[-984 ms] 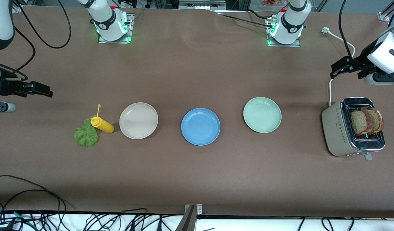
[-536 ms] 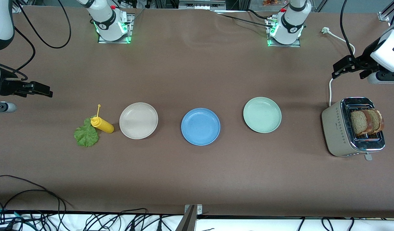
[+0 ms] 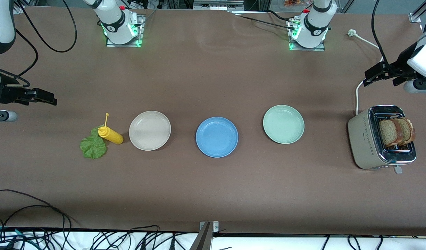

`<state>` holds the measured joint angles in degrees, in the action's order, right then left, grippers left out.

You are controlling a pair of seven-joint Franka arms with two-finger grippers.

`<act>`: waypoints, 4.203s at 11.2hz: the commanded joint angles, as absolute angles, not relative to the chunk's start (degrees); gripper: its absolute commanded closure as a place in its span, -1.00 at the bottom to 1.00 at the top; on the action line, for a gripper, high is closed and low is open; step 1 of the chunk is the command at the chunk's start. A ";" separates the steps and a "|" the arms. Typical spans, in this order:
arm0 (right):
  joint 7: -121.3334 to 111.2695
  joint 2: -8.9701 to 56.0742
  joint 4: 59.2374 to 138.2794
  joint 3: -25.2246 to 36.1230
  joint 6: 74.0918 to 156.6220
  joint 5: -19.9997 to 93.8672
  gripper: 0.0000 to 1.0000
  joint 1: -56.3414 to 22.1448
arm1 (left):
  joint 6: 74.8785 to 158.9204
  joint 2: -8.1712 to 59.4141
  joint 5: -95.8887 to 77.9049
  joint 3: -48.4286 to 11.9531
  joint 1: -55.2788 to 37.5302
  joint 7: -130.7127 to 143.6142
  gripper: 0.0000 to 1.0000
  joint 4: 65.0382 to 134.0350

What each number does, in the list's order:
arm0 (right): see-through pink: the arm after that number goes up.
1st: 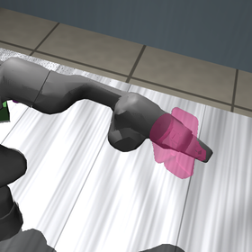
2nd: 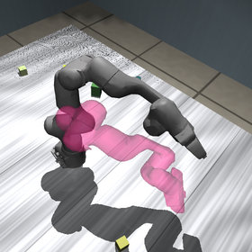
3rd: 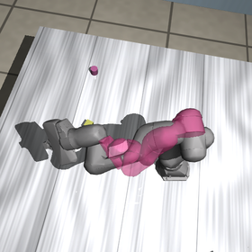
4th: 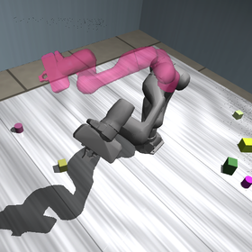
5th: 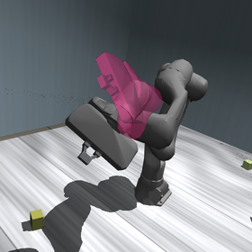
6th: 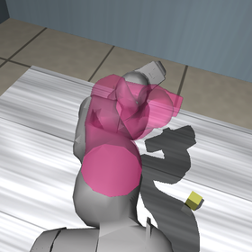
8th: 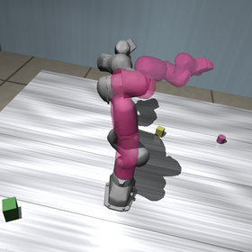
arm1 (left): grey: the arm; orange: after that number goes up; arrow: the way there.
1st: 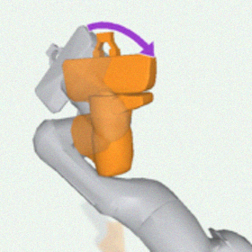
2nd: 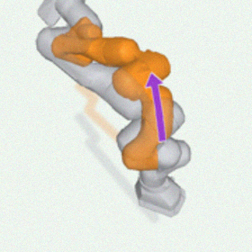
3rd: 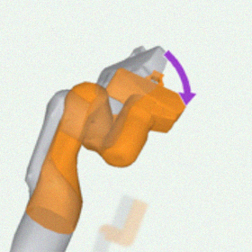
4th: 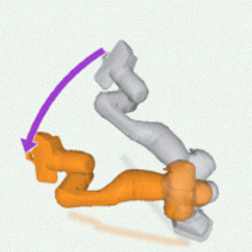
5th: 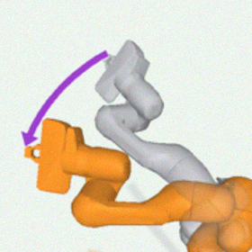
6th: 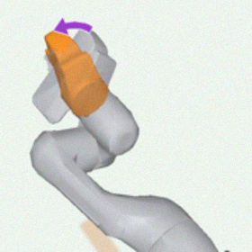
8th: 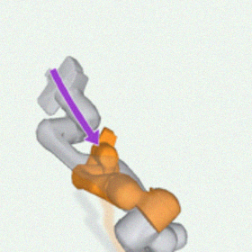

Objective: Make sandwich in blue plate with both arms

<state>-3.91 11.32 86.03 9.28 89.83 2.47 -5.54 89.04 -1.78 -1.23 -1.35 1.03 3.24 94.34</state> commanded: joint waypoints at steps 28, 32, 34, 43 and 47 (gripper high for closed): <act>-3.08 10.99 85.34 9.14 89.65 3.34 -1.00 -6.77 | 111.35 23.37 -2.72 13.80 4.57 -11.07 -1.00 91.06; -3.08 10.99 85.34 9.14 89.65 3.34 -1.00 -6.77 | 111.36 24.08 -2.11 13.62 3.87 -10.55 -0.71 91.05; -3.08 10.99 85.34 9.14 89.65 3.34 -1.00 -6.77 | 111.27 24.08 -2.02 13.45 3.87 -10.46 -0.33 91.05; -3.08 10.99 85.34 9.14 89.56 3.34 -1.00 -6.77 | 111.27 25.14 -1.93 13.62 4.22 -11.07 0.48 91.14; -3.08 10.99 85.34 9.14 89.65 3.34 -1.00 -6.77 | 111.18 25.14 -1.93 13.62 4.13 -10.90 0.96 91.14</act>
